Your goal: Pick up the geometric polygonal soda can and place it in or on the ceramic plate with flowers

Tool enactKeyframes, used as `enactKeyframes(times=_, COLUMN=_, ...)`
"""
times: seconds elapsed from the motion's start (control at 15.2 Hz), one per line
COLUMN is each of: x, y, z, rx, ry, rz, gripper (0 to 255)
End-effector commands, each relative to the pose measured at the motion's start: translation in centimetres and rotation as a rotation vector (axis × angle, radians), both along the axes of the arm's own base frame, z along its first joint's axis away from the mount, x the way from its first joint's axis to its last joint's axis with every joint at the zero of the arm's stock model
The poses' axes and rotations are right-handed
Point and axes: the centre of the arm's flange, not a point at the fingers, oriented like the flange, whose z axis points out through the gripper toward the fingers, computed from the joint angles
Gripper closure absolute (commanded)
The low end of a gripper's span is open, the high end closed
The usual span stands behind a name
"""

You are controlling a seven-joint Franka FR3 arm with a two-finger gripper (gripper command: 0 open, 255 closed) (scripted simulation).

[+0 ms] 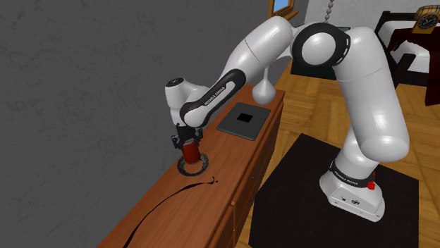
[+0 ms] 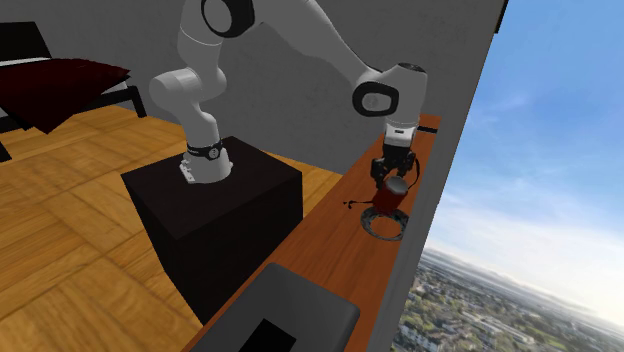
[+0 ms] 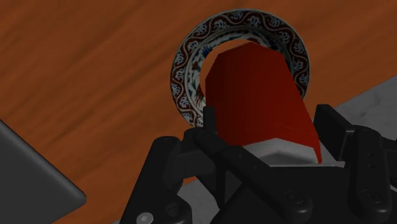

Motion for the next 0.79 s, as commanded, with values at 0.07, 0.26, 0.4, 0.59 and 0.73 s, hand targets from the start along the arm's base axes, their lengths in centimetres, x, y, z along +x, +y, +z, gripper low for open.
enactKeyframes(times=0.07, x=0.0, y=-0.1, z=-1.5, rx=0.001, ry=-0.001, rz=0.000, gripper=255)
enactKeyframes(times=0.26, x=0.0, y=-0.1, z=-3.1, rx=0.001, ry=-0.001, rz=0.000, gripper=255)
enactKeyframes(times=0.4, x=0.0, y=-0.1, z=-4.2, rx=0.001, ry=-0.001, rz=0.000, gripper=255)
enactKeyframes(times=0.59, x=0.0, y=-0.1, z=-4.3, rx=0.001, ry=-0.001, rz=0.000, gripper=255)
enactKeyframes(times=0.73, x=0.0, y=-0.1, z=-4.3, rx=0.001, ry=-0.001, rz=0.000, gripper=255)
